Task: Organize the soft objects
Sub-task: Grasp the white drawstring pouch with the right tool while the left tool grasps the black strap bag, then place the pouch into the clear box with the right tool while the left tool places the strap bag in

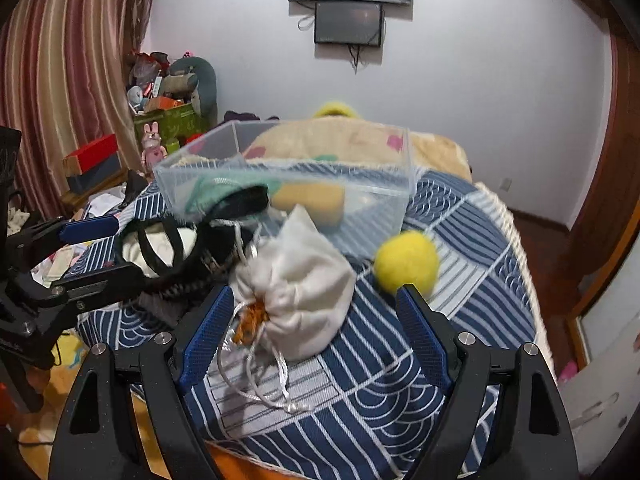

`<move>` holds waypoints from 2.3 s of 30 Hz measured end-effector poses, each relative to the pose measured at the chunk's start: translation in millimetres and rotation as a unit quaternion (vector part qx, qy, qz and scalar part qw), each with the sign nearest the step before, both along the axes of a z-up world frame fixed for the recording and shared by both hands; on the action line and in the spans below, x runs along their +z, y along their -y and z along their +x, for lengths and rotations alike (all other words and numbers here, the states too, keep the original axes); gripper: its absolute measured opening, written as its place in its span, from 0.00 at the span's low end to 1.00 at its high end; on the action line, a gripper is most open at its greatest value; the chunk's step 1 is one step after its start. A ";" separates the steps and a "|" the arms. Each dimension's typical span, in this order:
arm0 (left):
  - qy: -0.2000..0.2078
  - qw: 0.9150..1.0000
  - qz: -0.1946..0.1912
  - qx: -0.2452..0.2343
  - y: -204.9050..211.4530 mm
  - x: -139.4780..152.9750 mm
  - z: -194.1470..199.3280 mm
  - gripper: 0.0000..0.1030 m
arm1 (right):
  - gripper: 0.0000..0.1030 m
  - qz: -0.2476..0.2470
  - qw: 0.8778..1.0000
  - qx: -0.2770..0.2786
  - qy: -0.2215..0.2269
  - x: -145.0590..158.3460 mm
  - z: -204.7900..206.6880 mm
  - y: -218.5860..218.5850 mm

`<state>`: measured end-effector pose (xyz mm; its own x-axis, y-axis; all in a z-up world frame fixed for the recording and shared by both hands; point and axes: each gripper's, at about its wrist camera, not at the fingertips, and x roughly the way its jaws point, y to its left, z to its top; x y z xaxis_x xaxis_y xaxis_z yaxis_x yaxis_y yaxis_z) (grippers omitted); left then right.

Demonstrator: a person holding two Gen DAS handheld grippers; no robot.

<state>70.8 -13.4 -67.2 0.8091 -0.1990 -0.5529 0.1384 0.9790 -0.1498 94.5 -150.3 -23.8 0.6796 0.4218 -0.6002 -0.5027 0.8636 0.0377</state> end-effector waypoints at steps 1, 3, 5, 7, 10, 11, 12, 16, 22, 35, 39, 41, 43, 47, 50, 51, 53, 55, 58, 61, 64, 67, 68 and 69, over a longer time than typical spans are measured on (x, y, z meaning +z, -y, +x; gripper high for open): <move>-0.002 1.000 0.003 -0.003 3.0 -1.9 2.1 1.00 | 0.79 0.004 1.000 -0.001 -0.006 -2.0 2.3 0.7; -0.001 1.000 0.014 -0.004 8.8 -5.9 7.0 1.00 | 0.79 0.014 1.000 -0.001 -0.018 -6.0 6.3 2.5; 0.006 1.000 0.029 0.000 12.7 -8.7 11.7 1.00 | 0.79 0.026 0.999 0.002 -0.032 -7.8 10.4 3.1; 0.010 0.999 0.036 0.004 14.7 -10.3 15.1 1.00 | 0.78 0.039 0.998 0.004 -0.041 -8.4 15.2 3.9; 0.015 1.000 0.026 0.007 12.7 -10.7 18.9 1.00 | 0.72 0.046 0.998 0.011 -0.047 -9.6 16.5 1.2; 0.020 0.999 0.025 0.009 12.0 -10.2 19.5 1.00 | 0.70 0.047 0.997 0.016 -0.051 -10.5 17.0 -1.1; 0.021 0.999 0.024 0.010 11.2 -9.6 20.6 0.99 | 0.67 0.047 0.997 0.019 -0.053 -11.2 15.4 -5.1; 0.023 1.000 0.015 0.006 7.5 -9.7 21.9 0.84 | 0.54 0.044 0.997 0.030 -0.058 -15.1 16.5 -14.7; 0.030 0.999 0.020 -0.004 9.9 -14.2 15.9 0.67 | 0.32 0.045 0.996 0.042 -0.064 -18.9 16.2 -19.0; 0.033 0.999 -0.021 -0.012 -11.4 -0.8 11.3 0.18 | 0.26 0.062 0.998 0.027 -0.016 3.4 3.5 -2.2; 0.059 0.998 -0.024 -0.009 -15.0 15.2 1.4 0.17 | 0.26 0.073 0.997 0.022 0.001 16.5 1.2 5.9; 0.073 0.997 -0.030 -0.007 -18.6 24.8 -2.2 0.17 | 0.26 0.076 0.997 0.016 0.013 23.9 0.6 9.5; 0.084 0.996 -0.036 -0.003 -22.9 32.8 -3.7 0.17 | 0.26 0.082 0.996 0.012 0.024 32.5 0.3 10.3; 0.116 0.992 -0.041 0.016 -35.1 52.1 -7.5 0.17 | 0.26 0.092 0.995 0.004 0.047 48.2 1.9 12.6; 0.131 0.990 -0.041 0.031 -44.1 63.7 -4.2 0.17 | 0.26 0.093 0.994 0.000 0.059 56.6 5.1 12.8; 0.133 0.990 -0.043 0.036 -47.9 66.9 -1.4 0.17 | 0.26 0.092 0.994 -0.002 0.063 59.3 7.4 12.2; 0.134 0.989 -0.047 0.043 -54.1 70.7 4.3 0.17 | 0.26 0.091 0.994 -0.005 0.068 63.2 12.8 12.3; 0.134 0.988 -0.050 0.054 -60.0 72.7 11.1 0.17 | 0.26 0.089 0.993 -0.007 0.076 68.4 21.1 9.6; 0.130 0.988 -0.053 0.065 -67.2 73.8 23.1 0.17 | 0.26 0.082 0.993 -0.009 0.080 73.5 32.3 4.0; 0.126 0.988 -0.049 0.070 -70.1 73.3 34.5 0.17 | 0.26 0.076 0.994 -0.011 0.082 77.4 43.9 -2.1; 0.121 0.989 -0.041 0.072 -69.9 70.7 45.5 0.17 | 0.26 0.070 0.994 -0.016 0.081 79.1 54.4 -7.4; 0.120 0.989 -0.034 0.076 -69.0 66.0 57.9 0.17 | 0.26 0.060 0.996 -0.016 0.071 75.4 65.7 -13.7; 0.120 0.989 -0.032 0.077 -68.5 64.2 62.3 0.17 | 0.26 0.058 0.996 -0.016 0.066 73.2 68.3 -15.0; 0.119 0.990 -0.030 0.077 -67.3 62.3 64.6 0.17 | 0.26 0.054 0.997 -0.015 0.060 70.4 72.4 -16.7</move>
